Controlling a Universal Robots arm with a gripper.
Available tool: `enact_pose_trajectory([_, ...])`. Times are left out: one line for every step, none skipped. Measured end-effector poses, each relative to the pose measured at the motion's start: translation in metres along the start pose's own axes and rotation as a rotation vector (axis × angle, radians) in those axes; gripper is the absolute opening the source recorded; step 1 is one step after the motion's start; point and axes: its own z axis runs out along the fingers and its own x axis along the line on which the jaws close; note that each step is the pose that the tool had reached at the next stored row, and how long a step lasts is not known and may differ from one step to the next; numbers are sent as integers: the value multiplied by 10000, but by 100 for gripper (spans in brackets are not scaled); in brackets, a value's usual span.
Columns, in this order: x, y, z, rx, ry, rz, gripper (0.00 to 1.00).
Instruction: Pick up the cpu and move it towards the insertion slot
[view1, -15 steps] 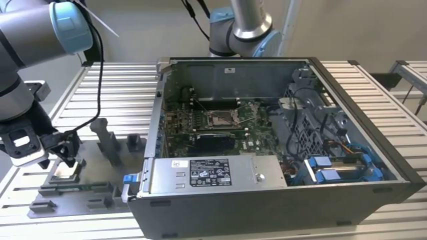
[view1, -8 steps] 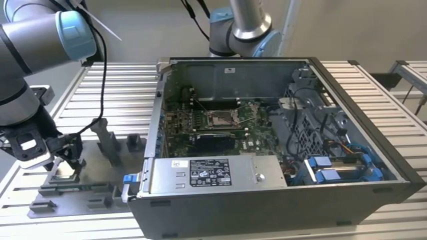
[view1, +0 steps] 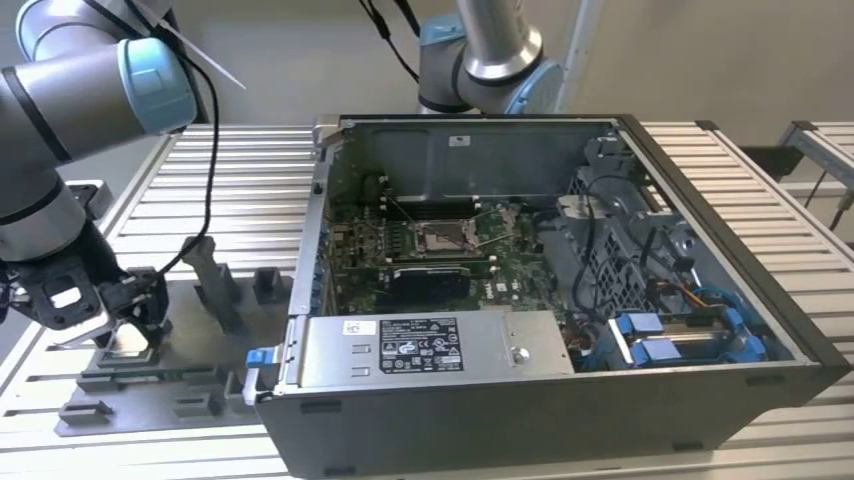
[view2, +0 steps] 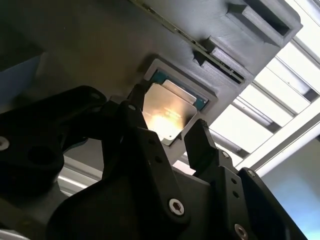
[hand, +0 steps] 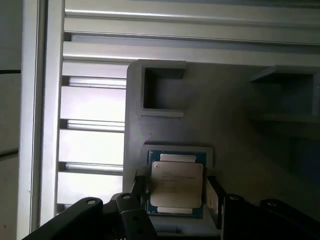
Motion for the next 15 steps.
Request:
enact_pose_trajectory([0,2,11,0,1,-10,100])
enact_pose_trajectory([-1,3,17,1,1,-13,100])
enact_pose_trajectory([0,6,19,1,2,-20,100])
enact_pose_trajectory([0,6,19,1,3,-21,100])
enact_pose_trajectory([0,6,19,1,2,-21,100])
enact_pose_trajectory([0,6,19,0,2,-22,100])
enact_pose_trajectory([0,6,19,1,2,-22,100])
enact_pose_trajectory([0,6,20,1,1,-22,100])
enact_pose_trajectory([0,6,19,2,3,-22,0])
enact_pose_trajectory([0,6,19,2,4,-22,0])
enact_pose_trajectory([0,6,19,2,3,-22,0])
enact_pose_trajectory([0,6,19,1,2,-22,0])
enact_pose_trajectory([0,6,20,1,1,-22,0])
enact_pose_trajectory([0,7,15,-4,-1,-22,0])
enact_pose_trajectory([-1,9,-7,-21,-9,-21,0])
